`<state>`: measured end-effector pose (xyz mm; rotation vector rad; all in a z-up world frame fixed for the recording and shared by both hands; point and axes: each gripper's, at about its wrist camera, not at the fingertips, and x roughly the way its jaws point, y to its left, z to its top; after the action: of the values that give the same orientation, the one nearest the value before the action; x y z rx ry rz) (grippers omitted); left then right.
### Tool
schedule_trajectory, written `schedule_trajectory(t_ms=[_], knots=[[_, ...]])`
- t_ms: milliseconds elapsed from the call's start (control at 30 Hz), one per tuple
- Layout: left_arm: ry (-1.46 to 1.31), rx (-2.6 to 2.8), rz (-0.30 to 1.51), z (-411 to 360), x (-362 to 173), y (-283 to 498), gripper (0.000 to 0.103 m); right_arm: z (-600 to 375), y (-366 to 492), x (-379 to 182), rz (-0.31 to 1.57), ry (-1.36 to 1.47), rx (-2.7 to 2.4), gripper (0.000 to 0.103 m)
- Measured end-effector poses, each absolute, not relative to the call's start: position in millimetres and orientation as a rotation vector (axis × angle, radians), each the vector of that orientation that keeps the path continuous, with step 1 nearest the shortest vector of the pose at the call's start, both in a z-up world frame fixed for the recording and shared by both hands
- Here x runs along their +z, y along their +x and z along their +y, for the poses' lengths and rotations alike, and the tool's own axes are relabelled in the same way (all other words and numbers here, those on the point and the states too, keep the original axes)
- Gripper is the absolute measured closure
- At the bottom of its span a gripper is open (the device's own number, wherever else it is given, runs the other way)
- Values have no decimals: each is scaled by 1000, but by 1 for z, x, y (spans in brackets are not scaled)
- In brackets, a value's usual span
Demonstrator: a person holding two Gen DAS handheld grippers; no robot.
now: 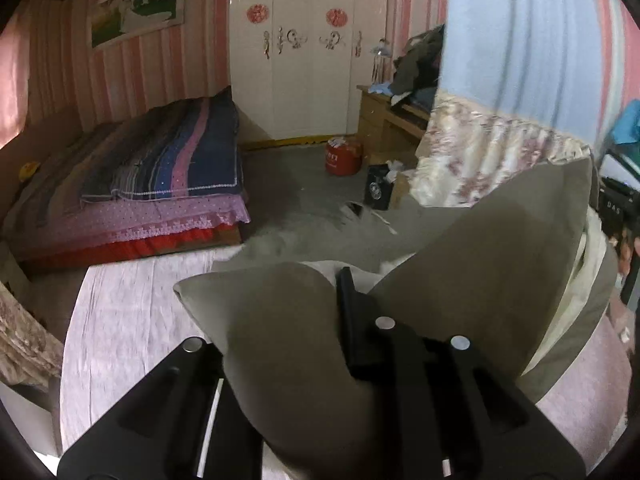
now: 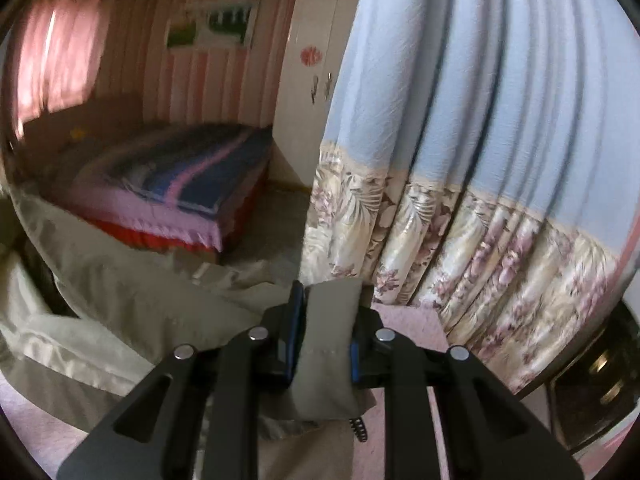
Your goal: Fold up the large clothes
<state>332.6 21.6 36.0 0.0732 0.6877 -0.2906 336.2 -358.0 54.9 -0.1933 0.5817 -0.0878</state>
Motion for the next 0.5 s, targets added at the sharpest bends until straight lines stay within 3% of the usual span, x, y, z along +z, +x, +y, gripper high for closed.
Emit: schedule_trajectory(t_ms=[200, 333, 367, 433, 500], knots=[[90, -240, 857, 13, -32, 425, 87, -347, 419, -25, 834, -279, -108, 83], [48, -251, 998, 16, -83, 461, 86, -357, 433, -56, 927, -187, -77, 74], [31, -257, 1006, 20, -86, 461, 86, -359, 429, -51, 914, -148, -58, 67], [-23, -282, 1001, 25, -79, 460, 79, -366, 414, -29, 854, -54, -2, 27], [-67, -301, 991, 33, -67, 454, 69, -368, 403, -4, 774, -7, 7, 19]])
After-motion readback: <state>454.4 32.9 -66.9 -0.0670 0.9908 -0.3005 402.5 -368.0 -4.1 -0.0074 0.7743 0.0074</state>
